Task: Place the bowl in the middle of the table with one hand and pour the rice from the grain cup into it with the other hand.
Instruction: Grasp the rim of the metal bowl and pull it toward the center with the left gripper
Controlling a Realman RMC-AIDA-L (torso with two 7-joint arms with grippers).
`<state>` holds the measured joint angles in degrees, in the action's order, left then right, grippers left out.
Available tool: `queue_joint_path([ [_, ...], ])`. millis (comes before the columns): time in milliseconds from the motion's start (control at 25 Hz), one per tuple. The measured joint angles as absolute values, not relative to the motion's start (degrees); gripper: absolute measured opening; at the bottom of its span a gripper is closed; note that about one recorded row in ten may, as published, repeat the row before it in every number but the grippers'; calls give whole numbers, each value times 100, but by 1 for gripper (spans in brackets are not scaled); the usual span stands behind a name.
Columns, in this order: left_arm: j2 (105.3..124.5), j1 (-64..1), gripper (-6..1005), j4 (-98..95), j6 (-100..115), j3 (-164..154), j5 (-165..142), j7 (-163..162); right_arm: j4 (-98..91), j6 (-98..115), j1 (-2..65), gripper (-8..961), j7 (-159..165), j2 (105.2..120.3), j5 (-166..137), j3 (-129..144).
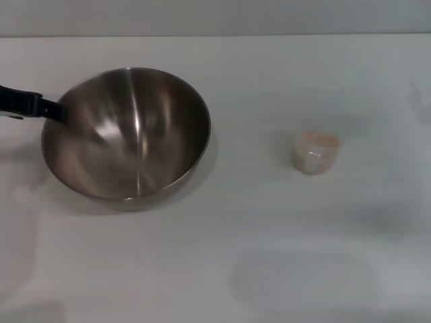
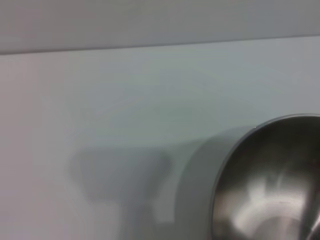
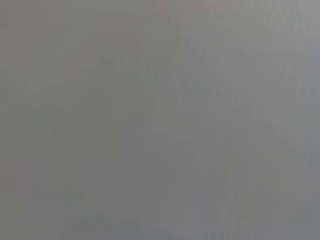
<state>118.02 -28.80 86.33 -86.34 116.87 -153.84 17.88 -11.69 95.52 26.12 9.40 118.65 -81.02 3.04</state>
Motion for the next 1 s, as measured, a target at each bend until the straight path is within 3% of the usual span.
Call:
queue_joint_path([
  [520,11803,-3158,763,7615,-8077,11480,-15450,1790,-1169,9587,2541,534,940,11875,-8104,337],
  [720,11785,-3300,562,7267,-8043,11630,-15449,1865,-1169,9625,2530,534,940,11882,-8104,341],
  [1000,11785,-3339,399,7259,-8045,11637,-15418,1886,-1169,9633,2528,534,940,11882,-8104,343],
])
